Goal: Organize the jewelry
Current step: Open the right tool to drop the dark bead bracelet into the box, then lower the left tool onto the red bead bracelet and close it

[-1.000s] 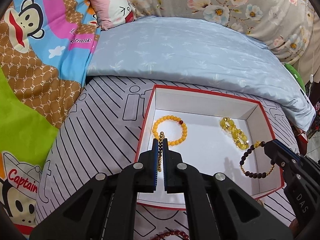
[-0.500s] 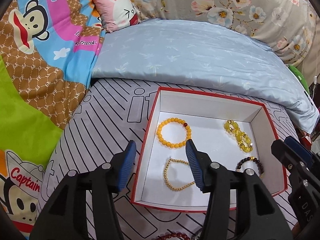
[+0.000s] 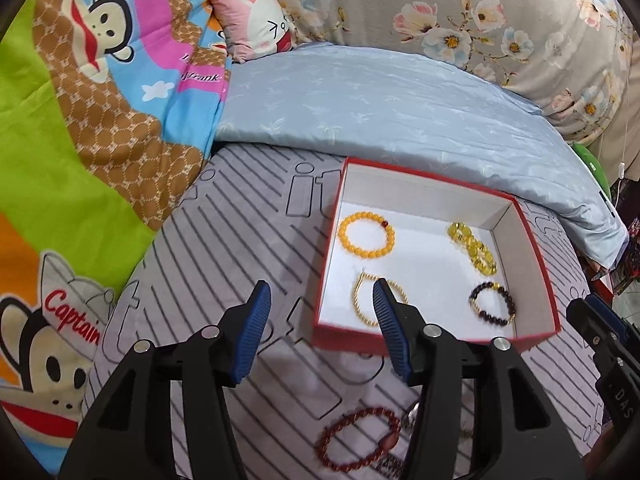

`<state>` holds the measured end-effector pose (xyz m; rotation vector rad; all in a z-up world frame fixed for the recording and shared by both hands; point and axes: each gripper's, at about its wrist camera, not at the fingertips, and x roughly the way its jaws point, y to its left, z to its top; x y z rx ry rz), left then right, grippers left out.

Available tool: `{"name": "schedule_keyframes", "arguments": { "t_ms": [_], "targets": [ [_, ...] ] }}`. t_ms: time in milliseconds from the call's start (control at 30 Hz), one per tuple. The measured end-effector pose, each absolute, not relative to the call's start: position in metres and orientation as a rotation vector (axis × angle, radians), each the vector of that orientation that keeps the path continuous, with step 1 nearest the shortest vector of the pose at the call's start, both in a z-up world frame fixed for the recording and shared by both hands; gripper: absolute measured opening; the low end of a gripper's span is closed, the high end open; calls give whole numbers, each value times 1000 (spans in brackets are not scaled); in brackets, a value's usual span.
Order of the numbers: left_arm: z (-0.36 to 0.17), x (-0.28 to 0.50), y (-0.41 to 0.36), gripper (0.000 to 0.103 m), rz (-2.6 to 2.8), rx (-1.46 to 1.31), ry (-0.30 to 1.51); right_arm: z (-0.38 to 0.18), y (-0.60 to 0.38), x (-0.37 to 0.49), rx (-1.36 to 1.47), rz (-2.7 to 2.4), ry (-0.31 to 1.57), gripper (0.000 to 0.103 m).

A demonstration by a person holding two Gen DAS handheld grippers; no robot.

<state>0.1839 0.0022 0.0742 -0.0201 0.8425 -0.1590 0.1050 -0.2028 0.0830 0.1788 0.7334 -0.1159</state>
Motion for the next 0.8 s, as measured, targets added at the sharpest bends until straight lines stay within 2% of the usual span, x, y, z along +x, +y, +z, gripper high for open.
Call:
{"name": "schedule_keyframes", "arguments": {
  "t_ms": [400,800],
  "targets": [
    [34,131,25,52,-146,-4,931,51,-199,46,198,-128,815,35],
    [0,118,15,52,-162,39,960,20,-194,19,211,-126,900,35]
  ]
}}
